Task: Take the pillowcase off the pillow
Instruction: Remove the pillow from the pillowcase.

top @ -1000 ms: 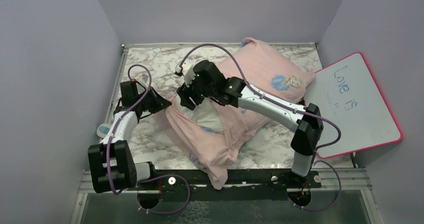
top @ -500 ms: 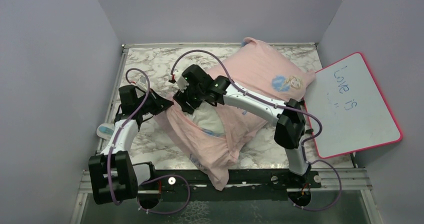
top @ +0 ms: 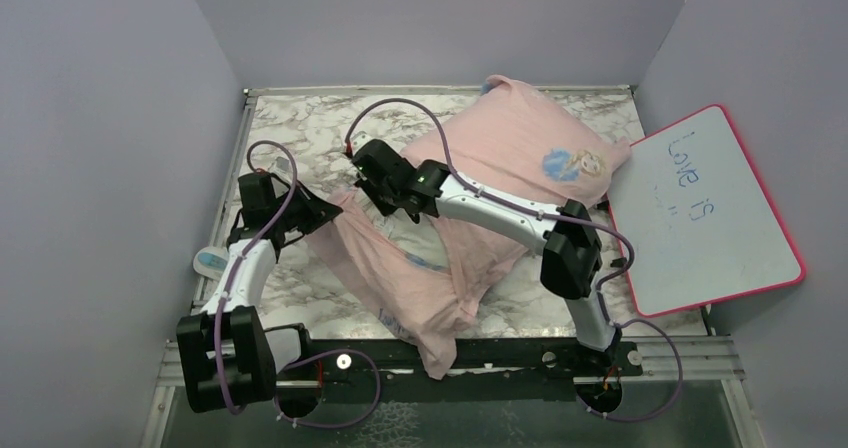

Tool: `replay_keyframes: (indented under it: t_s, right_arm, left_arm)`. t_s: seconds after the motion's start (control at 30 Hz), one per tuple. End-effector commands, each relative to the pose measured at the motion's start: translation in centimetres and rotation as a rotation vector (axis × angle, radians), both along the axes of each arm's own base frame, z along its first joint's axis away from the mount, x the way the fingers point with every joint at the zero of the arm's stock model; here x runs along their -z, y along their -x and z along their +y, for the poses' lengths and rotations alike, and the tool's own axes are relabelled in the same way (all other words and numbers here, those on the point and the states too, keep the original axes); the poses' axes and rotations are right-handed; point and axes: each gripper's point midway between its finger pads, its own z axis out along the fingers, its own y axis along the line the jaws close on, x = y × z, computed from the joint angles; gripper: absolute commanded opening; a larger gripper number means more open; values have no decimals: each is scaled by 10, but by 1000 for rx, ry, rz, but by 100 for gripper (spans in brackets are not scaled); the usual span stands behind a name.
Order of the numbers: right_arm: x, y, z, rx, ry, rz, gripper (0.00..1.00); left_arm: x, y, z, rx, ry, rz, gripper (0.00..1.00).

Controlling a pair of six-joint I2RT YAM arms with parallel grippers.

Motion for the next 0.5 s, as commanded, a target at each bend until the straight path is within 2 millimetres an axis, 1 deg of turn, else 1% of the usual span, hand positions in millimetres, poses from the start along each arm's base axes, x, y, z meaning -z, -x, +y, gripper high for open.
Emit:
replay_keyframes:
  t_s: [0.0, 0.07, 0.13, 0.27, 0.33, 0.4, 0.47]
  right_arm:
    - [-89, -58, -58, 302, -133, -186, 1]
    - [-103, -62, -62, 307, -186, -180, 1]
    - [-109, -59, -61, 297, -212, -167, 1]
    - [-110, -48, -54, 264, -268, -115, 1]
    - [-114, -43, -49, 245, -303, -92, 1]
    - [-123, -38, -42, 224, -350, -69, 1]
    - [-138, -34, -33, 192, -411, -61, 1]
  left_arm:
    - [38, 15, 57, -216, -193, 184, 0]
    - [43, 17, 67, -262, -187, 198, 0]
    - [53, 19, 69, -279, -169, 224, 0]
    - [77, 25, 54, -243, -76, 286, 0]
    - [88, 28, 50, -227, -55, 304, 0]
    - [95, 32, 47, -220, -52, 320, 0]
    - [92, 30, 44, -204, -57, 307, 0]
